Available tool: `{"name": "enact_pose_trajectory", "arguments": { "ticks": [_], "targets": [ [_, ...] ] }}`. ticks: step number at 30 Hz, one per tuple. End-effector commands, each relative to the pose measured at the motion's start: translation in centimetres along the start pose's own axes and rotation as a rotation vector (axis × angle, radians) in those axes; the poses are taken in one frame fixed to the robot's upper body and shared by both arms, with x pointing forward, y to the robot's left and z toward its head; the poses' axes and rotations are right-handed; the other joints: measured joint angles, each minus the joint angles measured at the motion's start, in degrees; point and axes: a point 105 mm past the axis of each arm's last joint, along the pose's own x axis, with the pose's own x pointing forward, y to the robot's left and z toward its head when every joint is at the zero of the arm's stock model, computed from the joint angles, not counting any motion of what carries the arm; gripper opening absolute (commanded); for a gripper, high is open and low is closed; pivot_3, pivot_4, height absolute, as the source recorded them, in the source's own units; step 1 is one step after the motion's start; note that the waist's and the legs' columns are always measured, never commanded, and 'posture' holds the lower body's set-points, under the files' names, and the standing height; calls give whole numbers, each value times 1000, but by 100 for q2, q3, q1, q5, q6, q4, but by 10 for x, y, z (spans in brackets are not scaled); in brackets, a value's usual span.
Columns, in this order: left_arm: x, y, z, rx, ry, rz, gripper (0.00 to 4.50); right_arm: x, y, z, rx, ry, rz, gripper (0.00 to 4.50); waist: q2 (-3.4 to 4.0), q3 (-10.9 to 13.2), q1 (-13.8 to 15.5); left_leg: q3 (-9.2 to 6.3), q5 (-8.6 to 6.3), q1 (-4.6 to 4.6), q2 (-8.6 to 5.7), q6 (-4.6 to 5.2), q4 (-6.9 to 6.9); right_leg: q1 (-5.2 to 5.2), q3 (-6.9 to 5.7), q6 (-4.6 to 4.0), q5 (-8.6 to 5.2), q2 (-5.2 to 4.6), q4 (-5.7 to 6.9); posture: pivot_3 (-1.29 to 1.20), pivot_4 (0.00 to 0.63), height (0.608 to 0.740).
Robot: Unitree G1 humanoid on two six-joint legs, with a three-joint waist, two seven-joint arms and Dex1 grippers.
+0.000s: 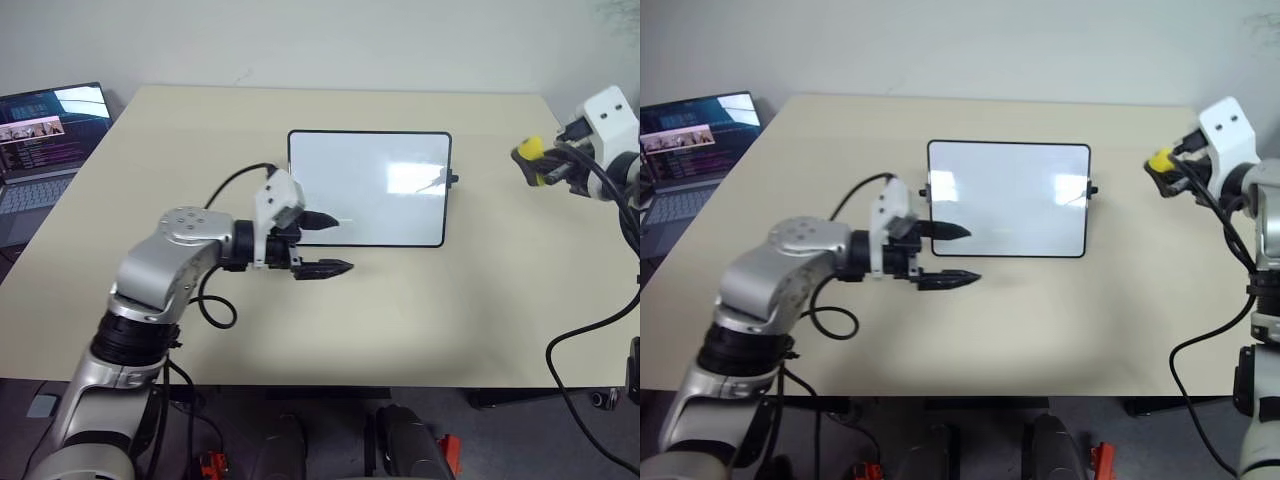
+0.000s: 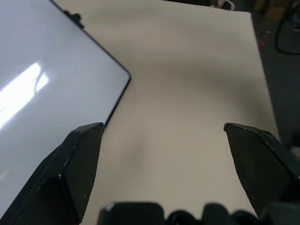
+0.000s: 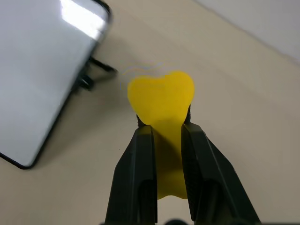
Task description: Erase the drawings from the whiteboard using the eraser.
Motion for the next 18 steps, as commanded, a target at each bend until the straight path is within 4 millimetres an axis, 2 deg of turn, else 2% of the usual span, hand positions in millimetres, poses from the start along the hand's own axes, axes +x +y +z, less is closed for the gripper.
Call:
{"name": "enact_pose_trajectory", "arguments": {
  "ticks": [1,5,7,13,18],
  "targets": [
    [27,0,12,34,-32,-39,4500,-16,-6,-17,75,45,-8,386,0,0,29,-2,0,0,0,0,0,3,-2,0,0,0,-1,0,150,740],
    [48,-1,18,31,-58,-76,4500,-19,3,-41,147,125,35,386,4,1,-3,2,0,-3,-4,1,10,3,3,3,2,-1,-2,0,150,740],
    [62,-2,14,49,-37,-86,4500,-20,7,-54,189,180,38,386,8,0,-14,2,0,-3,-3,1,12,2,3,3,2,-1,1,0,150,740],
    [87,-13,4,91,7,-132,4500,-16,-7,-92,285,284,-37,385,11,-2,-6,4,0,1,-3,1,19,10,4,25,-6,0,0,0,150,740],
    [95,-6,0,114,12,-79,4500,-12,-8,-102,305,318,-31,385,15,-2,-8,4,0,4,-4,1,21,15,6,25,-4,-1,-1,0,150,740]
  ]
}}
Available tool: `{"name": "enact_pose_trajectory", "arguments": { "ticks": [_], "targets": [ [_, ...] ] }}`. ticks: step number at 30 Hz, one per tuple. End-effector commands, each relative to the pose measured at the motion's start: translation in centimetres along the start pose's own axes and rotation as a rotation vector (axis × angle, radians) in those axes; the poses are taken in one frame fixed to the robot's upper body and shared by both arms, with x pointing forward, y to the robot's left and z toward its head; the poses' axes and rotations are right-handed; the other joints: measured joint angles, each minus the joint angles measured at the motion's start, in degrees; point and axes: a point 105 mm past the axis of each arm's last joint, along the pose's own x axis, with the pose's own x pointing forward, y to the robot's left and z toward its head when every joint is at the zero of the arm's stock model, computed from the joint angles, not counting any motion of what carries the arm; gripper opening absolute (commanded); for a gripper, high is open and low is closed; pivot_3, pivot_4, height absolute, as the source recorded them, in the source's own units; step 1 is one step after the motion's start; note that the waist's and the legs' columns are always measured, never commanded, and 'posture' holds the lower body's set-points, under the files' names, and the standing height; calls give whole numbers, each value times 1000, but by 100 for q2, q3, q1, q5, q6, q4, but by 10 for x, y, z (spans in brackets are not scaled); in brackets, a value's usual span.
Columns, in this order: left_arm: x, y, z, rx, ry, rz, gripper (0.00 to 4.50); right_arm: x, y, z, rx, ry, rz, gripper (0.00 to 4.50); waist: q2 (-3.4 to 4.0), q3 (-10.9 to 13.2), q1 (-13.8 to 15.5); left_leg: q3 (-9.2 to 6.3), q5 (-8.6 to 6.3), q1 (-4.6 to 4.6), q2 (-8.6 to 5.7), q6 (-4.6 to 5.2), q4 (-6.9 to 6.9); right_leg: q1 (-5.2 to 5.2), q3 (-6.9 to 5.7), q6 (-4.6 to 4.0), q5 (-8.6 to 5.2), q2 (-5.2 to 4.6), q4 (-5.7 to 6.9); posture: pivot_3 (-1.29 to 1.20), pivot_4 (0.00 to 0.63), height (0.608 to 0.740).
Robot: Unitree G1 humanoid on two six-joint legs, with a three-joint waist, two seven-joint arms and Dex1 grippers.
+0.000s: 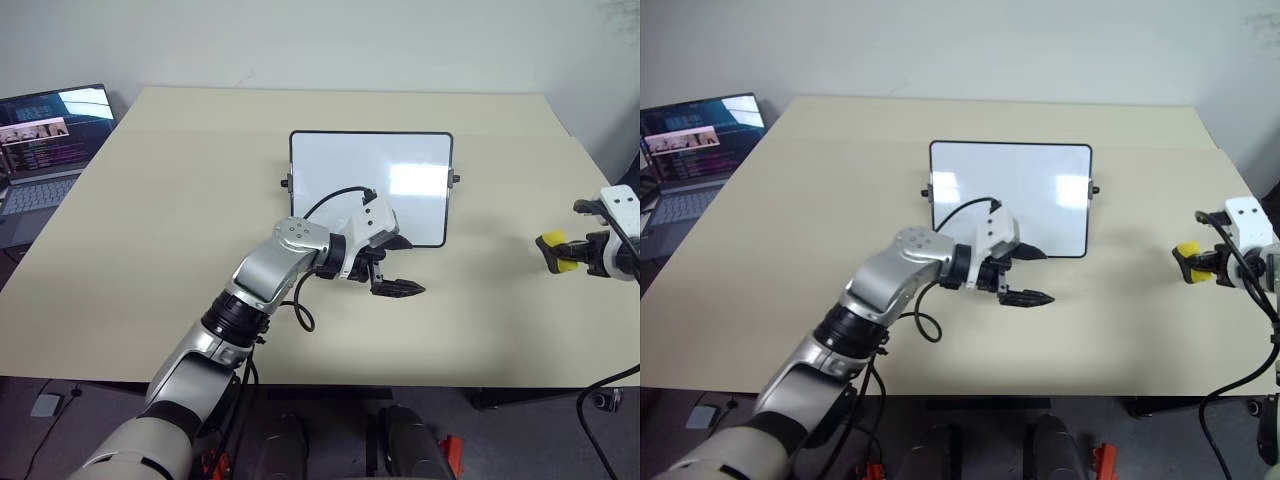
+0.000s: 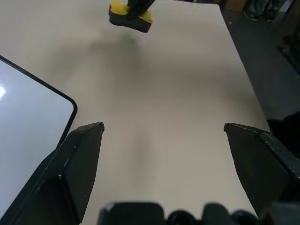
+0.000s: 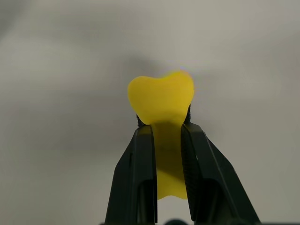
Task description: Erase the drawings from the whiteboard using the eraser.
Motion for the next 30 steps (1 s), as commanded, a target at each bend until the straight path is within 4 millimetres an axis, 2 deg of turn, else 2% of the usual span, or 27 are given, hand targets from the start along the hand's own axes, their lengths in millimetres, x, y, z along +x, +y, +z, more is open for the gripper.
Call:
{"name": "enact_pose_trajectory", "arguments": {
  "ticks": [1,8,13,20,24,26,28,30],
  "targets": [
    [4,7,8,56,-24,44,4500,-5,-11,10,-13,-32,-39,385,1,-1,2,0,0,5,0,0,0,4,0,0,0,0,0,0,150,740],
    [3,6,12,67,-49,58,4500,11,-24,-2,-19,4,-78,385,1,0,-1,2,0,29,0,0,-2,29,1,9,-4,0,-3,0,150,740],
    [3,5,10,63,-46,61,4500,13,-23,2,-27,0,-69,1977,1,0,-1,3,0,36,0,0,-1,37,3,12,-5,0,-2,0,150,740],
    [-2,10,12,66,-63,94,4500,2,-23,17,-35,-47,-67,4468,2,0,0,3,0,37,0,0,0,38,3,13,-4,0,-2,0,150,740],
    [-17,22,20,54,-121,174,4500,-16,-15,48,-46,-178,-69,4468,6,1,-15,3,0,38,0,0,0,38,4,13,-4,0,-1,0,150,740],
    [-45,44,23,36,-174,342,4500,-16,9,76,-67,-337,-33,4468,7,0,-46,3,0,41,0,0,-1,38,4,13,-5,0,0,0,150,740],
    [-76,66,14,9,-181,514,4500,-5,23,82,-60,-403,-19,4468,4,-1,-125,5,0,44,3,0,0,38,6,14,-4,0,3,0,150,740],
    [-95,79,2,1,-166,629,4500,6,26,80,-47,-443,-41,4468,3,-2,-137,0,0,49,6,0,0,43,3,14,-3,4,6,0,150,740]
  ]
}}
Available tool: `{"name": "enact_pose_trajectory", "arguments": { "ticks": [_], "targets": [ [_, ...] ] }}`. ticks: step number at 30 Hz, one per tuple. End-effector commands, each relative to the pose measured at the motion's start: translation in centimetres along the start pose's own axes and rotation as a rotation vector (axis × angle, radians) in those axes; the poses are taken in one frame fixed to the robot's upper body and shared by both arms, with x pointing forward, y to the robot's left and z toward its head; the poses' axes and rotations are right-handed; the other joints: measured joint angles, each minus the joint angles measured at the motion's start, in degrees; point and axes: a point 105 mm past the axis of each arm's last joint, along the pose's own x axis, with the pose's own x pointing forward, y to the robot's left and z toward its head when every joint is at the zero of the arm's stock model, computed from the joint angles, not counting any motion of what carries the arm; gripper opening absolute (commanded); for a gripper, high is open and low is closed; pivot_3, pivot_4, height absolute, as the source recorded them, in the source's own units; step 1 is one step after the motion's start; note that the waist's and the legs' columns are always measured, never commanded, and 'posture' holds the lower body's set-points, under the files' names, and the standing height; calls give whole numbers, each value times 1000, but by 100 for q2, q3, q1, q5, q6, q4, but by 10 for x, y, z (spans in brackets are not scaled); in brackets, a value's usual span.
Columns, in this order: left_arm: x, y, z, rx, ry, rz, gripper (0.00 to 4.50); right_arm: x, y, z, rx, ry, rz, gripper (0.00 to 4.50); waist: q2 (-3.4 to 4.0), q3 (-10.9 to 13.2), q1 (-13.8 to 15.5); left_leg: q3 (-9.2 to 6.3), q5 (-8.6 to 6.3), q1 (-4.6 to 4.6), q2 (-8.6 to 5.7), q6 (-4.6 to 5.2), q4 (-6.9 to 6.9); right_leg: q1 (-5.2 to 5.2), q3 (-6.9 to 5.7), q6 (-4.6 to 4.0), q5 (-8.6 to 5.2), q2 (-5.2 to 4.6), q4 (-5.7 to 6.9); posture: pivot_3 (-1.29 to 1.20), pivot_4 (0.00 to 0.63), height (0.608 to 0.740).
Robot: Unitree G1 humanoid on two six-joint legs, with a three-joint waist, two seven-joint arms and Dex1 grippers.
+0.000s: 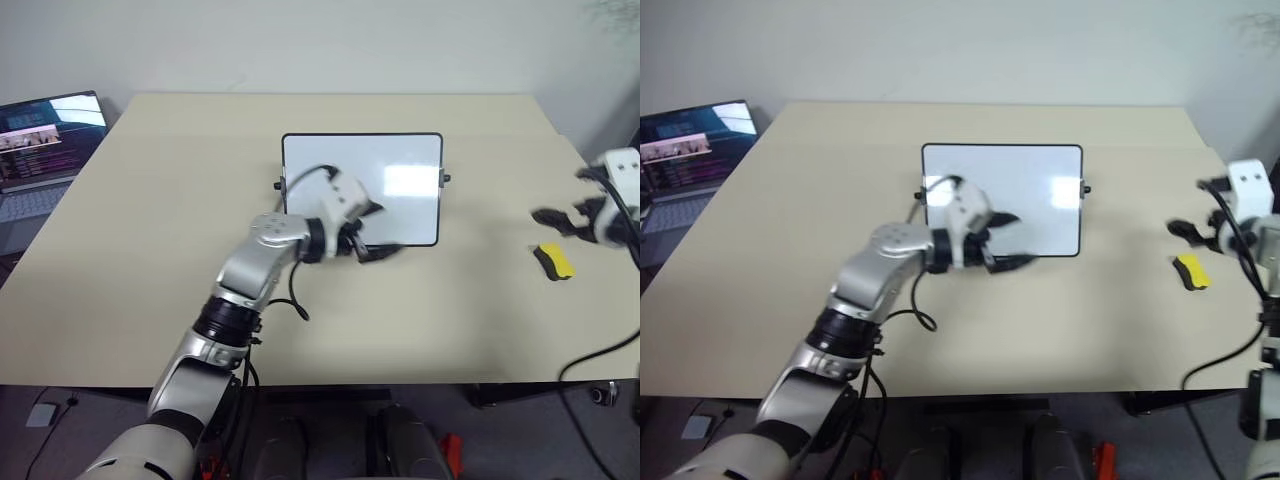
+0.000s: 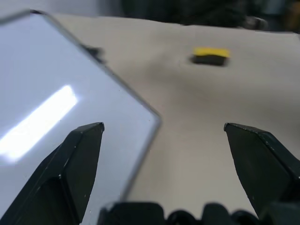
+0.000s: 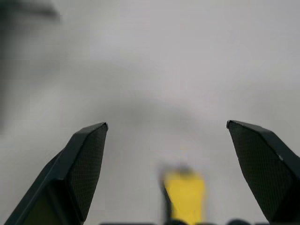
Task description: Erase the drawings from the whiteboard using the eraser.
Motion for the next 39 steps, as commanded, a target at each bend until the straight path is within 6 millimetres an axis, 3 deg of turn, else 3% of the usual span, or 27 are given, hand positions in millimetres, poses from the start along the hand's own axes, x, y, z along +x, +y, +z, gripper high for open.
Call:
{"name": "enact_pose_trajectory", "arguments": {
  "ticks": [1,4,8,13,22,30,39],
  "targets": [
    [-30,43,-1,29,-30,238,4500,8,0,1,9,-109,-52,4468,0,0,8,0,0,2,-2,0,1,5,0,1,1,-1,-2,0,150,740],
    [-53,68,-6,18,-48,395,4500,19,8,-4,40,-206,-60,4468,0,0,36,-1,0,-4,-9,0,3,9,0,-4,12,-7,-11,0,150,740],
    [-100,101,-16,-51,-96,676,4500,35,21,-17,110,-327,-133,4468,0,0,95,-4,0,-10,-12,0,1,5,-2,-18,24,-12,-12,0,150,740],
    [-125,113,-40,-109,-100,852,4500,40,38,-24,176,-408,-114,4468,0,0,132,-4,0,-6,-12,0,0,5,-3,-19,25,-11,-10,0,150,740],
    [-118,97,-92,-133,-36,926,4500,46,71,-36,191,-488,-79,4468,1,-1,140,-5,0,0,-12,-1,1,10,-3,-19,26,-10,-7,0,150,740],
    [-119,93,-110,-203,-40,969,4500,51,83,-55,232,-486,-97,4468,2,-1,139,-5,0,1,-12,-1,1,10,-3,-19,27,-10,-6,0,150,740],
    [-116,97,-106,-221,-62,1001,4500,54,93,-58,211,-505,-101,4468,2,-2,138,-5,0,2,-12,-1,1,10,-3,-19,27,-10,-5,0,150,740]
  ]
}}
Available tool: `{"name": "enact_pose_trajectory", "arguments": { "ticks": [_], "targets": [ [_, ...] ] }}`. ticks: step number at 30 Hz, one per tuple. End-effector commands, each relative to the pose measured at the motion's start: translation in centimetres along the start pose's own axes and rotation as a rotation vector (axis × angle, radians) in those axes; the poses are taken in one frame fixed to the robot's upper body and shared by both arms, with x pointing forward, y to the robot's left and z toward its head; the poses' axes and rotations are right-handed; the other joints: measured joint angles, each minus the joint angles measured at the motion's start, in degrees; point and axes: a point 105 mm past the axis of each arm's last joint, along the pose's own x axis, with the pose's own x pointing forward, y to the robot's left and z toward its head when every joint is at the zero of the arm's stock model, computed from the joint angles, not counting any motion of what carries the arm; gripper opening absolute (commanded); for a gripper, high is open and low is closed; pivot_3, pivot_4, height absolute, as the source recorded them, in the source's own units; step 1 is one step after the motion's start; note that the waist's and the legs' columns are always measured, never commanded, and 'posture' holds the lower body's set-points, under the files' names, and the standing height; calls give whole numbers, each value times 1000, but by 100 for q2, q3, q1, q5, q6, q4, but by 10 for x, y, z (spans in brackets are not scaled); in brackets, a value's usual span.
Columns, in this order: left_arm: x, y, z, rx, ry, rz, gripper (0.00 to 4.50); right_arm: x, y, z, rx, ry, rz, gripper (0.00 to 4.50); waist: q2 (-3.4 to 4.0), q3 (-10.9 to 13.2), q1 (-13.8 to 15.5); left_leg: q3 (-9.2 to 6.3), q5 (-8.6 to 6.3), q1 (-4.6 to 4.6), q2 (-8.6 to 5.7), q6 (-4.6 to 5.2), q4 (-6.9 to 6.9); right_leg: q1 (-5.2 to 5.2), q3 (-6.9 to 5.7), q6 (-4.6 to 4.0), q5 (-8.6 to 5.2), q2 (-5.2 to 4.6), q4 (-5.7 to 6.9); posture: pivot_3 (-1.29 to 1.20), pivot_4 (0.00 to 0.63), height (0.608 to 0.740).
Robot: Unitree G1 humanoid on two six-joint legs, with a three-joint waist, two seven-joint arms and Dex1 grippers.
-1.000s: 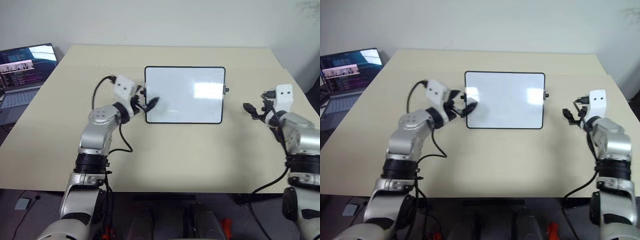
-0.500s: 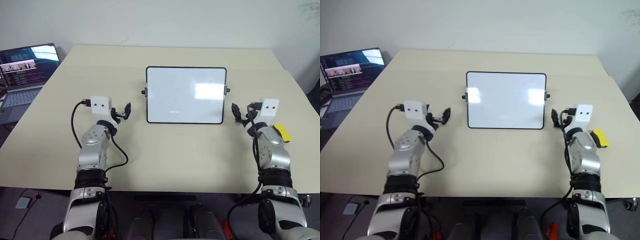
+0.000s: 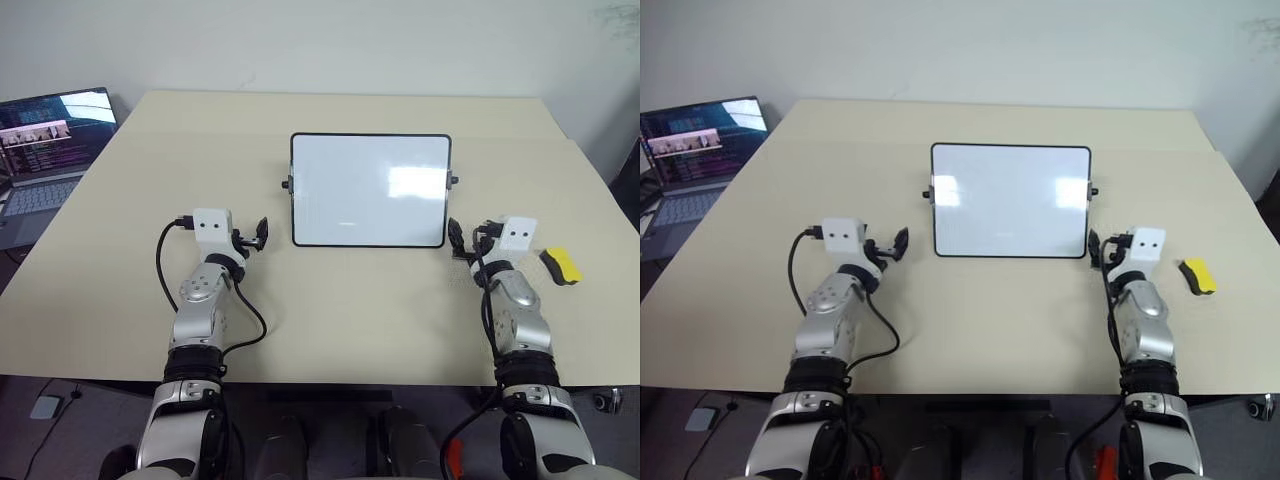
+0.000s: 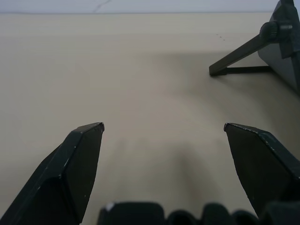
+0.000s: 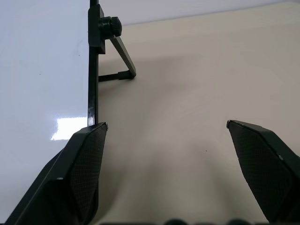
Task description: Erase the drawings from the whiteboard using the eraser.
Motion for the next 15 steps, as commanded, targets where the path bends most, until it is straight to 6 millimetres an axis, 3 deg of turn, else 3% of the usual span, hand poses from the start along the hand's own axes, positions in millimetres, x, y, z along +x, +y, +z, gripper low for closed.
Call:
{"name": "enact_pose_trajectory", "arguments": {
  "ticks": [1,15],
  "targets": [
    [5,0,16,-18,-62,18,4500,2,2,12,-16,-58,2,4468,0,0,1,0,0,0,0,0,0,0,0,0,0,0,0,0,150,740],
    [4,-10,7,-51,-39,-8,4500,4,7,9,-3,-55,12,4468,0,0,-1,0,0,0,0,0,0,0,0,0,0,1,-1,0,150,740]
  ]
}}
